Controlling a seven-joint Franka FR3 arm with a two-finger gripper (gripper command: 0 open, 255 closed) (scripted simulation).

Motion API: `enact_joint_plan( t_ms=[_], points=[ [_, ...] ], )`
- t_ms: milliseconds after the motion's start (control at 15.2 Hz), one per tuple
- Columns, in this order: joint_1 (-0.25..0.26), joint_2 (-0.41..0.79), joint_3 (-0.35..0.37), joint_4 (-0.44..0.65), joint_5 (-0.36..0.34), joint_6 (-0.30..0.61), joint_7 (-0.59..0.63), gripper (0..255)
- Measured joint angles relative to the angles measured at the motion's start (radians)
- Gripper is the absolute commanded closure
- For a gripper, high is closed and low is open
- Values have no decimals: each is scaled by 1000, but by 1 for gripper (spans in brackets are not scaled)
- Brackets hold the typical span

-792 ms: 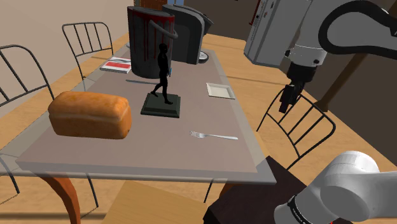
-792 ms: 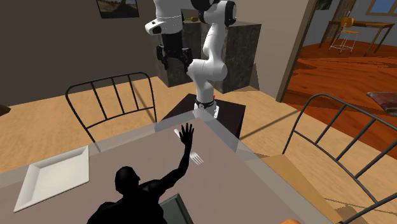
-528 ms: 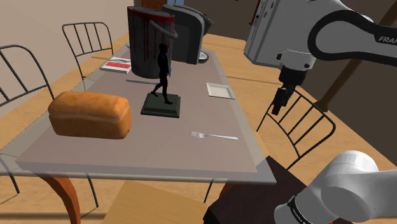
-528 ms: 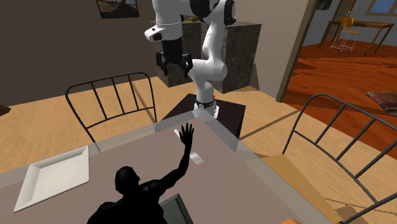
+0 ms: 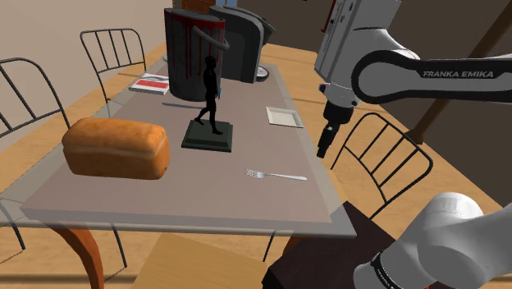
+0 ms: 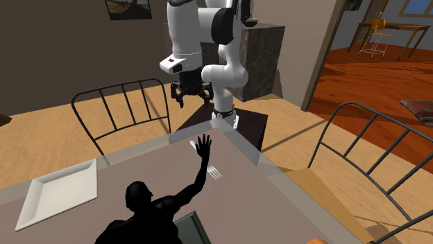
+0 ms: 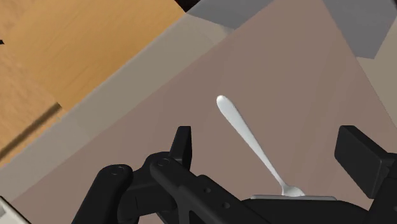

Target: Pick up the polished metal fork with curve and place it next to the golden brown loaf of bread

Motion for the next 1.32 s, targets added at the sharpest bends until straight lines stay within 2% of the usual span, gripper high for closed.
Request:
enact_joint_plan(
  t_ms=[858,990,1320],
  points=[
    [135,387,26,56,76,420,-197,0],
    [154,429,39,67,89,464,-217,0],
    [162,492,44,60,98,540,-230,0]
  ],
)
